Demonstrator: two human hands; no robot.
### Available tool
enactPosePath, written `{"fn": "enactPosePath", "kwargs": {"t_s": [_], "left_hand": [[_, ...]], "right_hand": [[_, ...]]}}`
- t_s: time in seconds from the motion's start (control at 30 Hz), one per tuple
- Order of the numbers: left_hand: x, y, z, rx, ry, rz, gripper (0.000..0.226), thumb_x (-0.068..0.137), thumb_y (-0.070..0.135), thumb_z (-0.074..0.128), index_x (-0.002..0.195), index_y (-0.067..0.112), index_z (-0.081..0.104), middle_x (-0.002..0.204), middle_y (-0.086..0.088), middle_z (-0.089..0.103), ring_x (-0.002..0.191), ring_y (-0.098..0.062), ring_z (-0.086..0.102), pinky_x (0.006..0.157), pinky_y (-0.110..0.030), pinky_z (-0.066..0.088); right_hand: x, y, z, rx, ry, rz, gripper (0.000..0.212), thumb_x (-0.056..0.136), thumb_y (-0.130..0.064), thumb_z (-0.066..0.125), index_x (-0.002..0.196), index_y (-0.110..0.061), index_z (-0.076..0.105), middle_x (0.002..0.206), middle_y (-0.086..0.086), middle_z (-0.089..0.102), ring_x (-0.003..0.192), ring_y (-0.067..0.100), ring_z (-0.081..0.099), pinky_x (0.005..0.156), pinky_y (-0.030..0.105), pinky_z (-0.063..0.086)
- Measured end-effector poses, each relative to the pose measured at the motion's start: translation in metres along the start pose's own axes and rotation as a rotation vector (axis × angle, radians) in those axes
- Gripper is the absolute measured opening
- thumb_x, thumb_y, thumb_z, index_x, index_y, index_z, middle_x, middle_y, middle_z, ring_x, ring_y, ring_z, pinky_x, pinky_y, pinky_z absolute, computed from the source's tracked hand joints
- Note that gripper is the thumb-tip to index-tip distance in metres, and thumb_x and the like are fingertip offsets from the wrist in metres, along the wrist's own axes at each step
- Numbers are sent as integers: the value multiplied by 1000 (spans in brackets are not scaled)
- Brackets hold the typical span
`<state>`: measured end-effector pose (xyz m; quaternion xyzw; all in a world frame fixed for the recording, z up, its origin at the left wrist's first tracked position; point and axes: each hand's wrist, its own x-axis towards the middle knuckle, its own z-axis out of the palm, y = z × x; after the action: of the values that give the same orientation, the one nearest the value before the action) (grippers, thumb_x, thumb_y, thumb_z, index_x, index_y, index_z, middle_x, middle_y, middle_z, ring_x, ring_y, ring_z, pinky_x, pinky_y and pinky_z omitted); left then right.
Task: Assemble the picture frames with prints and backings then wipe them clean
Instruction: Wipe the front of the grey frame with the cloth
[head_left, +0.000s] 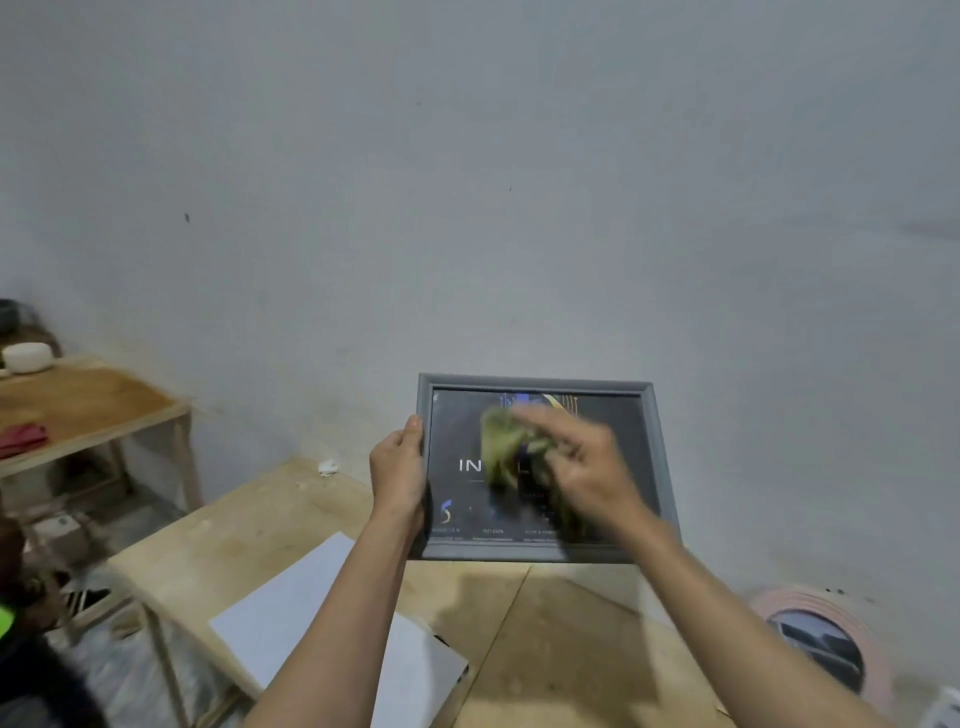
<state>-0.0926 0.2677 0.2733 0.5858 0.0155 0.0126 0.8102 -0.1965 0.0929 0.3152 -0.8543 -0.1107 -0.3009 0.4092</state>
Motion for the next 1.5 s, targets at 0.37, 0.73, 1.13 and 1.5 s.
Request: {"fn": "enactPosePath", "kwargs": {"t_s": [0.37,0.73,1.13,1.5], "left_hand": [[64,34,-46,-124,91,-4,37,97,25,60,64,9,56,57,-4,57,58,-20,51,60,-31,43],[110,-6,-109,45,146,-11,38,98,33,54,70,8,52,67,-9,52,62,-20,46,60,-32,40],[169,-75,-173,192,180,-2,27,97,34,59,75,19,64,80,-3,66,81,-20,57,78,-35,47],[214,-147,-176,320,328,-111,33,99,33,55,71,16,53,53,11,58,47,1,47,51,-15,42]], "right_hand": [[11,33,93,-154,-368,-31,77,63,18,40,130,-16,60,143,-5,48,139,3,34,120,26,19],[11,20,132,330,-149,408,51,83,12,49,112,-23,72,113,-4,71,109,10,64,94,24,47],[59,96,126,351,100,552,42,88,11,48,111,-15,71,93,3,72,73,11,61,62,17,48],[61,309,176,-31,-181,683,40,89,5,51,119,-14,68,108,-2,69,93,1,62,87,16,45]]}}
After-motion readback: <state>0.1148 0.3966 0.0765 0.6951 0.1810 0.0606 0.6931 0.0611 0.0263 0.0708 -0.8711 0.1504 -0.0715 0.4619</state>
